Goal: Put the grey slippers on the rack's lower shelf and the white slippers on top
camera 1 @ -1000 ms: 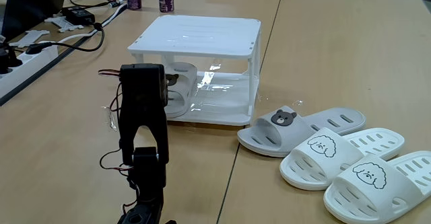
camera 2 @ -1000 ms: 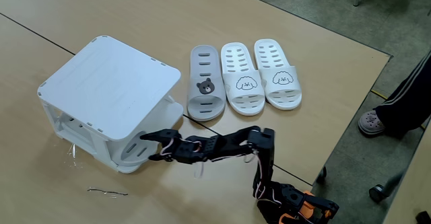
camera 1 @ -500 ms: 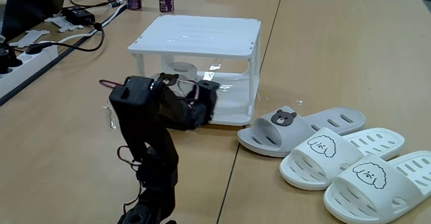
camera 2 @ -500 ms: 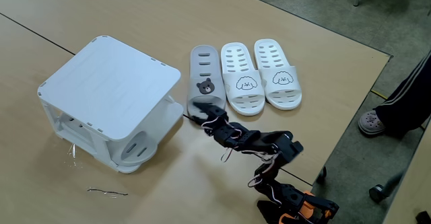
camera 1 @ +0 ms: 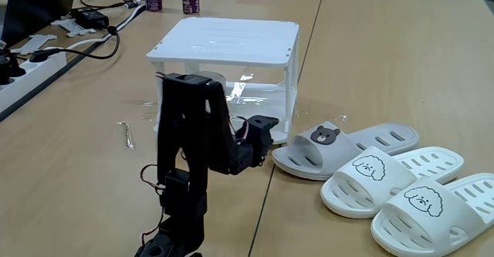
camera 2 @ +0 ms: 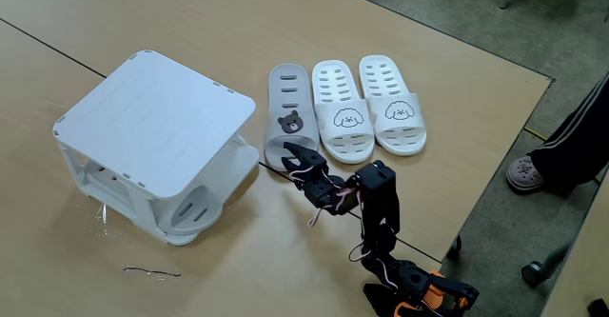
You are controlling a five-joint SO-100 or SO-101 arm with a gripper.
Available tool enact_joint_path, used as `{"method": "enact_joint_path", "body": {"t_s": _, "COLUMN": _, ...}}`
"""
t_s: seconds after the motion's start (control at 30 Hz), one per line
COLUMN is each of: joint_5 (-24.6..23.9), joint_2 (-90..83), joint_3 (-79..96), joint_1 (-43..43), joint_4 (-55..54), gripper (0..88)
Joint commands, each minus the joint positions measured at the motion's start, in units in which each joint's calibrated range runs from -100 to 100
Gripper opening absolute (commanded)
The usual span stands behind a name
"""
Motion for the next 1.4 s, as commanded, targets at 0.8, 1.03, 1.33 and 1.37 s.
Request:
{"method": "enact_joint_path", "body": {"t_s": 0.8, "joint_5": 0.37, "joint_2": 45.5, "joint_3": -68.59, "joint_1": 9.45, "joint_4": -1.89, "gripper": 12.8}}
{"method": "enact_joint_path", "body": {"t_s": 1.03, "joint_5": 0.37, "joint_2": 35.58, "joint_3": -64.35, "joint_1": 10.93, "joint_4": -1.89, "gripper": 0.7}}
{"method": "enact_joint_path", "body": {"t_s": 1.33, "joint_5": 0.37, "joint_2": -13.9, "joint_3": -8.42, "joint_1": 10.6, "joint_4": -1.89, "gripper": 0.7}}
{"method": "enact_joint_path", "body": {"t_s": 1.37, "joint_5": 0.37, "joint_2": -18.36, "joint_3": -2.83, "joint_1": 10.6, "joint_4": -1.89, "gripper": 0.7}}
